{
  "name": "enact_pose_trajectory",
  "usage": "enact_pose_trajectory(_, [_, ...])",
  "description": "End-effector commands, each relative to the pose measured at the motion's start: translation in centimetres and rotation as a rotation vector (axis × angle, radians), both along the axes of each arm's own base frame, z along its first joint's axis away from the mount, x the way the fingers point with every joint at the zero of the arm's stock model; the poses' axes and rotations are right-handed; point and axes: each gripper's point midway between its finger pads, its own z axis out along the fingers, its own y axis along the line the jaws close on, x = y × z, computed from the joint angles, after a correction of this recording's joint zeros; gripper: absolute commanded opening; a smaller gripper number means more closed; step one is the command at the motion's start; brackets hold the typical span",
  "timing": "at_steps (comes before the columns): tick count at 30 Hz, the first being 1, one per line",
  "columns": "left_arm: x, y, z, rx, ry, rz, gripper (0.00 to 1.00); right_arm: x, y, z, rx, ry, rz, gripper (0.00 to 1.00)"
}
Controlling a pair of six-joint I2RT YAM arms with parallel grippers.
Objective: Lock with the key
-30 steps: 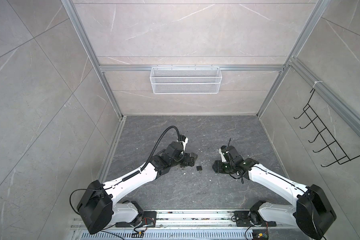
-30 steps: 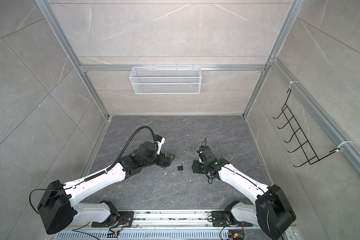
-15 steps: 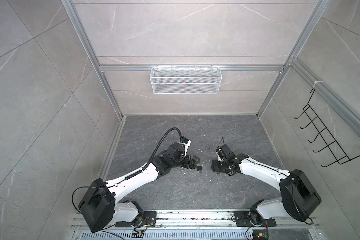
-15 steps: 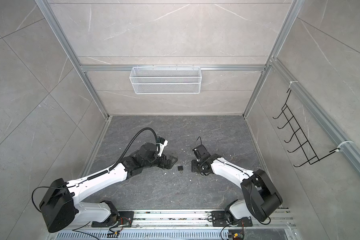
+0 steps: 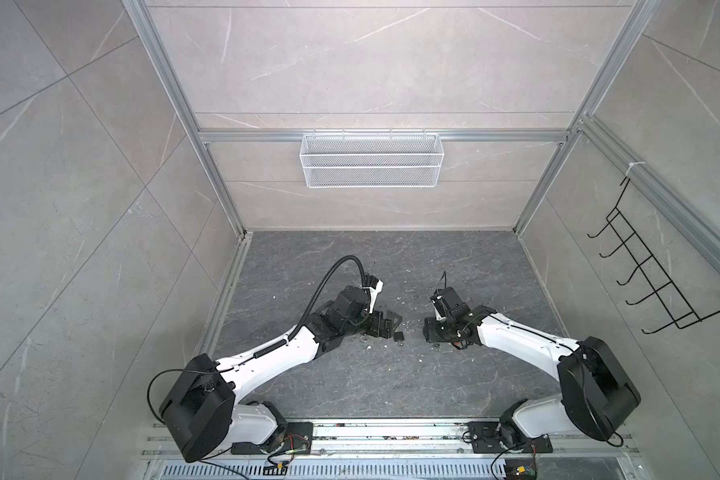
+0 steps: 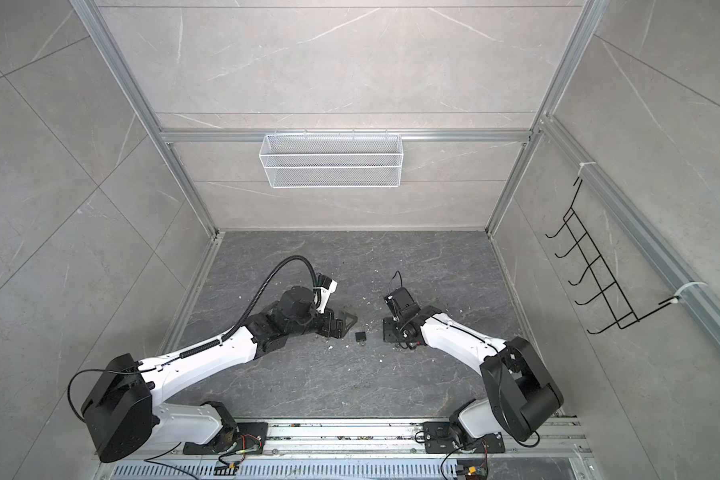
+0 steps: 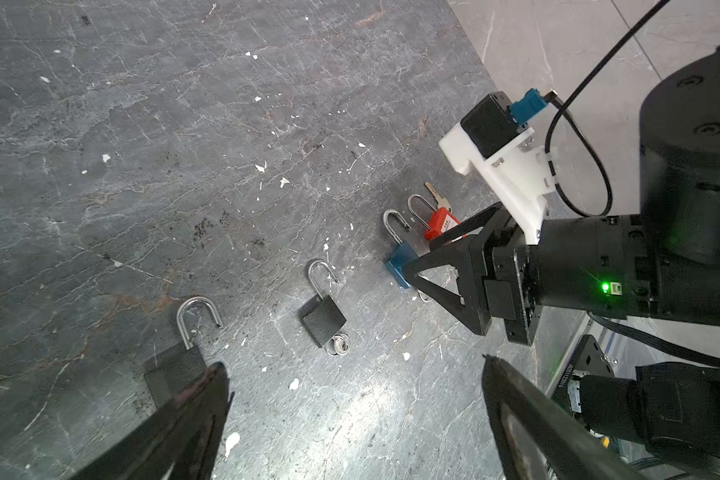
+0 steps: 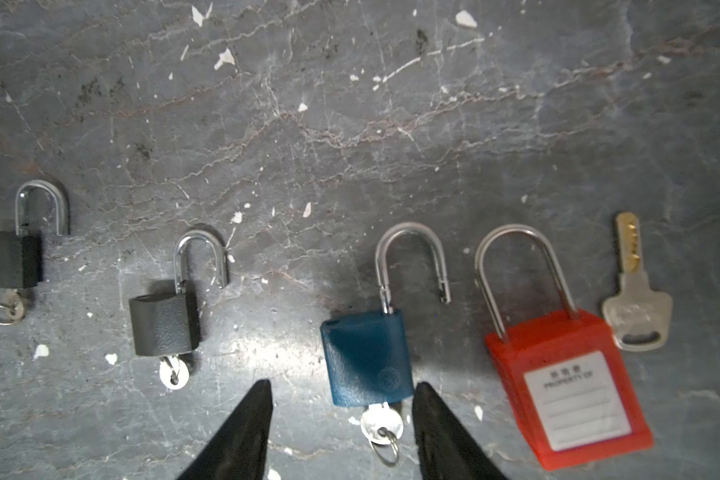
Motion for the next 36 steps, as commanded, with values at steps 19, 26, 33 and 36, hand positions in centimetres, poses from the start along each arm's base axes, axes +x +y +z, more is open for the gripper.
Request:
enact_pose_trajectory(19, [0.3, -0.7, 0.3, -0.049, 0.010, -0.005, 0.96, 0.4, -0.8, -2.1, -0.094, 0.028, 0.005, 0.58])
enact_pose_trajectory(26, [0.2, -0.5, 0.2, -0.049, 0.010, -0.001, 0.95, 0.3, -0.8, -2.8, -0.101, 0.044, 0.004, 0.56])
enact_pose_trajectory(33, [0.2, -0.5, 0.1, -0.055, 0.011, 0.002, 0.95, 0.2, -0.8, -3.2, -0.106, 0.055, 0.003, 0.55])
enact_pose_trajectory(36, [0.2, -0.4, 0.1, -0.057, 0.009, 0.005, 0.95, 0.1, -0.8, -3.4, -0.108, 0.060, 0.002, 0.55])
